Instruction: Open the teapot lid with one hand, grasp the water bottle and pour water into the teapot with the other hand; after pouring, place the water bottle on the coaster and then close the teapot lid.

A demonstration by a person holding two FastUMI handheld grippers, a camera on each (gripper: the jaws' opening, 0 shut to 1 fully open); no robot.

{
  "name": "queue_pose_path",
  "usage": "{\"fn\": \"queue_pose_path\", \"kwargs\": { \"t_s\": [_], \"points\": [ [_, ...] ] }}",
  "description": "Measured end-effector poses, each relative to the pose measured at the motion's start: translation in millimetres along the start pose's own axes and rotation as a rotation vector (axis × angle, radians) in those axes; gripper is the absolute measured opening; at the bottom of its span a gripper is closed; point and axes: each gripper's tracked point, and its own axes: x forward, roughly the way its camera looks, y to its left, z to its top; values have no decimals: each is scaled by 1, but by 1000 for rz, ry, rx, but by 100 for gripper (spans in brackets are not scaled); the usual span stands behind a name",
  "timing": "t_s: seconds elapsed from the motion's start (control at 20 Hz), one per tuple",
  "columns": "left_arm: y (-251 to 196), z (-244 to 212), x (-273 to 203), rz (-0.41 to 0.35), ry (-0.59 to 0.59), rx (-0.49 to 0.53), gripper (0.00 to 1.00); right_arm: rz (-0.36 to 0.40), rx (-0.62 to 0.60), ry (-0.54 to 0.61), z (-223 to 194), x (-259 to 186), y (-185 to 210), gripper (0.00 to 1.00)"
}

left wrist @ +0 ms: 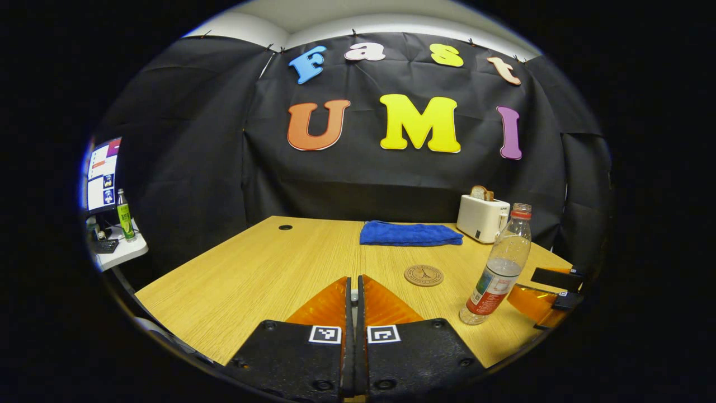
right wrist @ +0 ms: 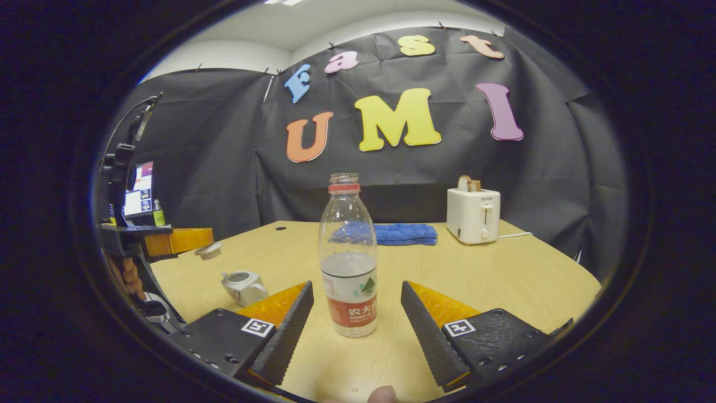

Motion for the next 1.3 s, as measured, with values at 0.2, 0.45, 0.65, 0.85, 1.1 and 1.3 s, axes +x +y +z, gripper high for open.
{"fn": "queue_pose_path", "kwargs": {
  "t_s": [0.2,0.45,0.65,0.85,1.1,1.3],
  "points": [
    [7,4,-8,8,-10,-4,3,-23,-38,5,-1,25,4,94],
    [13,6,-12,10,-21,-15,3,-39,-40,13,-4,41,7,94],
    [23,6,-10,30,-24,-21,3,-58,-73,5,2,42,6,73],
    [24,11,-9,15,-44,-10,3,-70,-235,-2,14,39,9,69],
    [27,22,-9,-2,-71,13,3,-73,-525,-2,31,46,9,69],
    [32,26,-9,-6,-92,7,3,-122,-820,1,39,56,5,69]
  ]
}}
